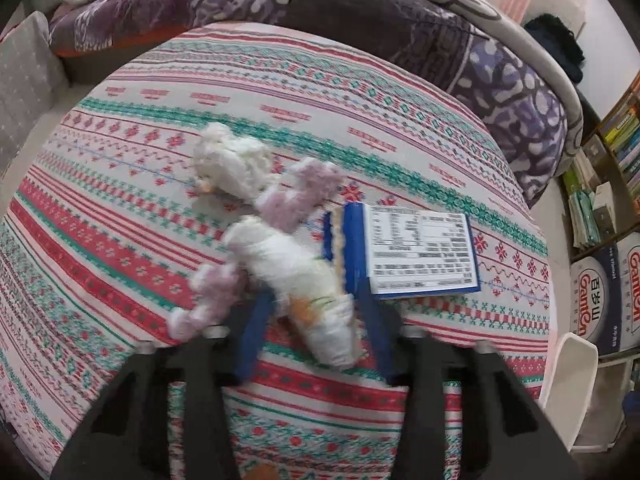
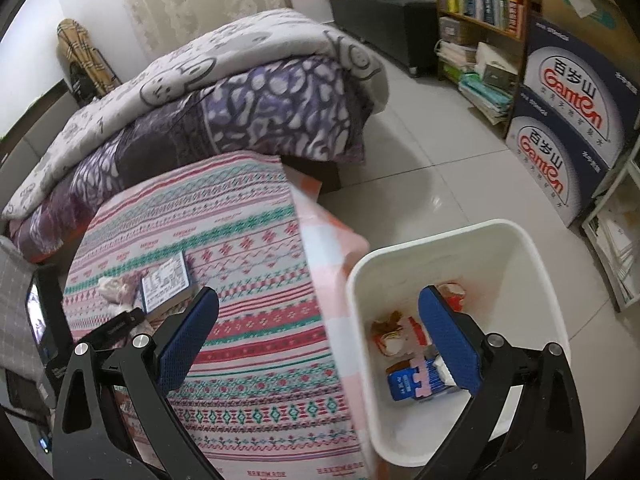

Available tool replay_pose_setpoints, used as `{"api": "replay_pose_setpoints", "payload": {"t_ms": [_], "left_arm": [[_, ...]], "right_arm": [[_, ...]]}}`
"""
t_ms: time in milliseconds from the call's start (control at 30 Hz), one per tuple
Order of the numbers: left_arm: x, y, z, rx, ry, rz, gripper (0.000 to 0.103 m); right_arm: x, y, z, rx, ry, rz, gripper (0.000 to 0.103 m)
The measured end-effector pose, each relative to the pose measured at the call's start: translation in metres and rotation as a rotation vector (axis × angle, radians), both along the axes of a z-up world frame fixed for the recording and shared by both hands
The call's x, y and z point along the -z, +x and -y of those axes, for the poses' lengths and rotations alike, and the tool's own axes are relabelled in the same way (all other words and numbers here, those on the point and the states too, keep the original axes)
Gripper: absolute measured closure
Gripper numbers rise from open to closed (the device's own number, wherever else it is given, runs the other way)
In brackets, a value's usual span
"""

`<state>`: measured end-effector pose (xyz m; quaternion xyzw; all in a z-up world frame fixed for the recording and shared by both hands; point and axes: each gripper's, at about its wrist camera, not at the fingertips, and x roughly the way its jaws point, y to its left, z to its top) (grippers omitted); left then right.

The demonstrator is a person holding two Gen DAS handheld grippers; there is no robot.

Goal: Collect trash
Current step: 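Grasp the crumpled white tissue with the left tool while the right tool grasps the pink fuzzy strip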

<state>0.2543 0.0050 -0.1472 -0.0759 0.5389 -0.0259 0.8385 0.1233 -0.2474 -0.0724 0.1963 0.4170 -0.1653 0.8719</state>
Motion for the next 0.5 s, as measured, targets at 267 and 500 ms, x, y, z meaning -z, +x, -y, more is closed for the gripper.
{"api": "replay_pose_setpoints", "payload": {"t_ms": [267,500], "left_arm": [[-0.054,-0.024,-0.047,-0.019,-0.041,0.091,0.072],[-0.131,-0.053,-0.104,-0.102,-0.028,0.251,0.072]], "right_arm": [[0.018,0.016,-0.03,-0.098,0.044,-0.047,0.007],[0.047,0.051,-0.111,-0.159,0.154,-0.08,0.008]]}}
